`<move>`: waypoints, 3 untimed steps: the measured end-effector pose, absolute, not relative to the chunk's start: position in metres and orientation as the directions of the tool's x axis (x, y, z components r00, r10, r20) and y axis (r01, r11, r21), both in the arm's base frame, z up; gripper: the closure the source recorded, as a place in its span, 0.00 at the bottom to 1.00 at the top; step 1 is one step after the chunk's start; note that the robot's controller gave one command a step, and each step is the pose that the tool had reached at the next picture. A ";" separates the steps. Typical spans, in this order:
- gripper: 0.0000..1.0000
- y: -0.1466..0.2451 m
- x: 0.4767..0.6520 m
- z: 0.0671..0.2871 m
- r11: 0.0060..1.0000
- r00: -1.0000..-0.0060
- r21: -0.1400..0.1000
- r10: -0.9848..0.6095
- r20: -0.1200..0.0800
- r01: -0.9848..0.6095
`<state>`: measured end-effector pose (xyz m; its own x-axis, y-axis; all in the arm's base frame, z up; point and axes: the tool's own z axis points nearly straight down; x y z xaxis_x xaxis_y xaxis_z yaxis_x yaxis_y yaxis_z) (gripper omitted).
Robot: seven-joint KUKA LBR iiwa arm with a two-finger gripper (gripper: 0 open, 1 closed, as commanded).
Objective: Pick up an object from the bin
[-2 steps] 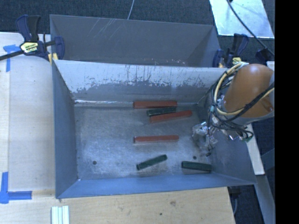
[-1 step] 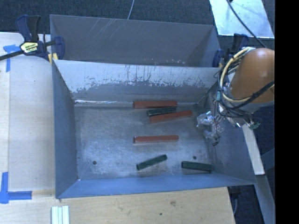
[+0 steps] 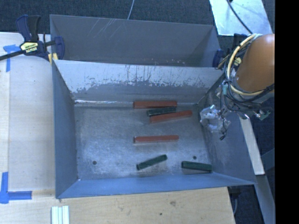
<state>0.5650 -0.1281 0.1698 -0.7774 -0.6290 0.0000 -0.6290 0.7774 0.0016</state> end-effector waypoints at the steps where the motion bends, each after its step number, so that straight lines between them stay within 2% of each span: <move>1: 1.00 -0.134 0.594 0.154 0.780 -0.780 -0.014 -0.626 -0.012 -0.626; 2: 1.00 -0.122 0.580 0.173 0.807 -0.807 0.008 -0.591 0.005 -0.591; 3: 1.00 -0.117 0.575 0.222 0.806 -0.806 -0.014 -0.592 -0.014 -0.592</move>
Offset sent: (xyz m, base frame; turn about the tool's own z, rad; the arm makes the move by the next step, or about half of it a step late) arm -0.0100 0.0366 0.1731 0.1404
